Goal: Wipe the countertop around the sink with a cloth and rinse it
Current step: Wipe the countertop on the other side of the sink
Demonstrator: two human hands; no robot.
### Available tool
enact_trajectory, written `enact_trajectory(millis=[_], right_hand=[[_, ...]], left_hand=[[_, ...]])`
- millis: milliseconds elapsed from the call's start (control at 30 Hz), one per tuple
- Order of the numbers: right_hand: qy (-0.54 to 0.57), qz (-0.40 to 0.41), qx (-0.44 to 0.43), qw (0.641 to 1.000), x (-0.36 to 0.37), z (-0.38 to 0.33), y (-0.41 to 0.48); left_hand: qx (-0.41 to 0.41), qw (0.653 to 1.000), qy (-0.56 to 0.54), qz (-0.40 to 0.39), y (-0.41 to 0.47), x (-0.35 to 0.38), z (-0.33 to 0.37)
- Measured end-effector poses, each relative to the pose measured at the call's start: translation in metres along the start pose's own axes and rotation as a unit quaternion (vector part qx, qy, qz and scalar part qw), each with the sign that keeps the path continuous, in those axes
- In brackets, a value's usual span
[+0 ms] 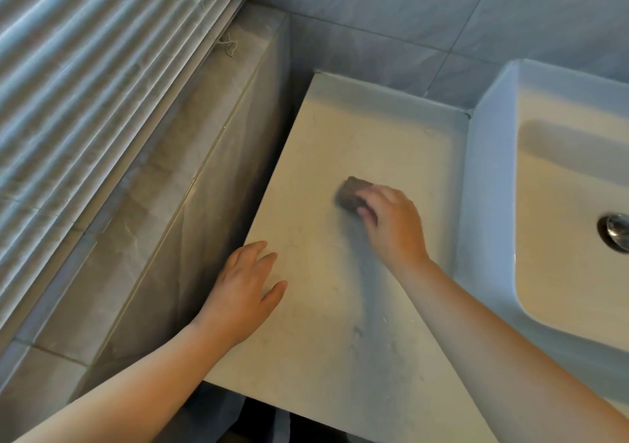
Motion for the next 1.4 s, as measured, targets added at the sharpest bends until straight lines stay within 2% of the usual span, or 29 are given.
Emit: enact_trajectory(millis=[100,300,633,733,833,867,933,1033,1200,1300,1400], right_hand=[[-0.034,-0.055,0.025,0.998,0.023,0.011,-0.003],[0.067,-0.030,0.096,0.993,0.028,0.021,0.010],[0.135,-0.041,0.079,0.987,0.031,0.014,-0.075],[0.160,-0.079,0.105,0.978,0.026,0.008,-0.091],[0.223,-0.134,0.156,0.953,0.013,0.005,-0.100],[0.235,-0.116,0.163,0.951,0.003,0.006,-0.100],[0.236,-0.030,0.178,0.955,-0.020,0.016,-0.092],[0.184,0.078,0.215,0.956,-0.038,0.045,-0.073],[0.087,0.056,0.270,0.957,-0.011,0.085,-0.059],[0.097,0.069,0.269,0.956,0.001,0.081,-0.069],[0.126,0.063,0.228,0.963,0.005,0.069,-0.084]], left_hand=[[0.003,1.000,0.001,0.002,0.001,0.002,-0.001],[0.008,1.000,0.009,-0.005,0.004,0.004,-0.004],[0.027,0.999,0.015,-0.035,0.003,0.014,-0.004],[0.028,0.997,0.034,-0.071,0.002,0.019,-0.007],[0.033,0.995,0.044,-0.085,0.002,0.020,-0.009],[0.034,0.995,0.045,-0.086,0.002,0.021,-0.009],[0.033,0.994,0.049,-0.089,0.002,0.022,-0.010],[0.034,0.993,0.065,-0.093,0.002,0.023,-0.010],[0.033,0.992,0.067,-0.105,0.002,0.023,-0.011],[0.034,0.991,0.070,-0.108,0.001,0.024,-0.010],[0.033,0.991,0.063,-0.109,0.000,0.025,-0.011]])
Point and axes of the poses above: each hand's wrist, its own y-axis towards the middle knuckle, its own x-axis out of the palm, z = x × y, the point moved 5 cm from there along y, towards the middle knuckle, and after that the axes turned 14 degrees about x, right-handed, at the moved point
